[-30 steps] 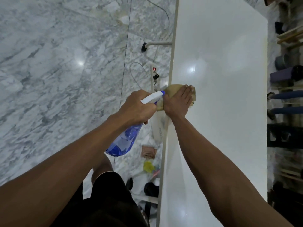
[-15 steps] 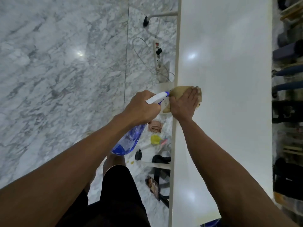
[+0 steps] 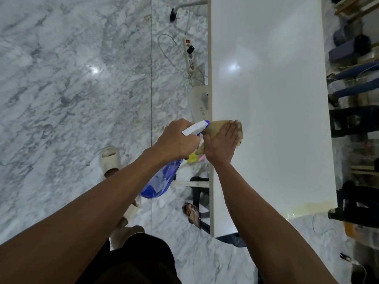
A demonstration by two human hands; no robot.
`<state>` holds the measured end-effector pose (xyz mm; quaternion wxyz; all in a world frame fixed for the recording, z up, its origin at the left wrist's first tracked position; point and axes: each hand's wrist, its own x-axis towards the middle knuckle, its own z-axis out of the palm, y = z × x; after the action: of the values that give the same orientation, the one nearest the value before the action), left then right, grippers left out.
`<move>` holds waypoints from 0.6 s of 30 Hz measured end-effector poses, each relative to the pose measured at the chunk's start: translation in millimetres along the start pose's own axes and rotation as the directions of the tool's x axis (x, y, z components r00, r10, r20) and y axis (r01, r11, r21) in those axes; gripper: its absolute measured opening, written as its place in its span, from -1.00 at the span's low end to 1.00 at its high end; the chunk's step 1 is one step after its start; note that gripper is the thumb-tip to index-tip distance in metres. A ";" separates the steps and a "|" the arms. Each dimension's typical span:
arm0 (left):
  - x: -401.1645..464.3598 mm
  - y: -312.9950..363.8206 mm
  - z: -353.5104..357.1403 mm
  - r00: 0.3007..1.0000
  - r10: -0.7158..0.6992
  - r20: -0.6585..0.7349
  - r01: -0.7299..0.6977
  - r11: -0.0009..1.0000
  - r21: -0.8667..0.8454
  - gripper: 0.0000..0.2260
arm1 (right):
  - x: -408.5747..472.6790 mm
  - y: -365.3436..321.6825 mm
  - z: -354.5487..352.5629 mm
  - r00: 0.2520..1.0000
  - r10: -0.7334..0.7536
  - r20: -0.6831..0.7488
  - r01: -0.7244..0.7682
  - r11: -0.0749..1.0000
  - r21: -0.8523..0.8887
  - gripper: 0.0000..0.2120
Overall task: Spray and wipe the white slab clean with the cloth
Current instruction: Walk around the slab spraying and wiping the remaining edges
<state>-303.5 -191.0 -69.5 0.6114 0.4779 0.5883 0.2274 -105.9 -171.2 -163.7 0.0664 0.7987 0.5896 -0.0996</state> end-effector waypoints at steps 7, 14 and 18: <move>-71.7 -31.7 55.5 1.000 -0.011 0.016 0.011 1.000 -0.010 -0.89 | -81.5 46.0 13.2 1.000 -0.026 0.007 0.025 1.000 0.006 -0.13; -121.5 -61.3 99.4 0.997 -0.052 0.057 0.053 0.999 -0.014 -0.89 | -154.7 85.6 28.1 1.000 -0.019 0.024 0.019 1.000 0.014 -0.14; -144.9 -68.0 111.8 0.997 -0.056 0.059 0.057 0.998 -0.011 -0.88 | -189.8 104.8 33.9 0.998 -0.048 0.027 0.048 0.999 -0.002 -0.14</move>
<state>-247.8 -378.2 -71.4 0.6375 0.4637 0.5820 0.1995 -62.5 -386.1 -152.8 0.0727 0.7828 0.6080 -0.1112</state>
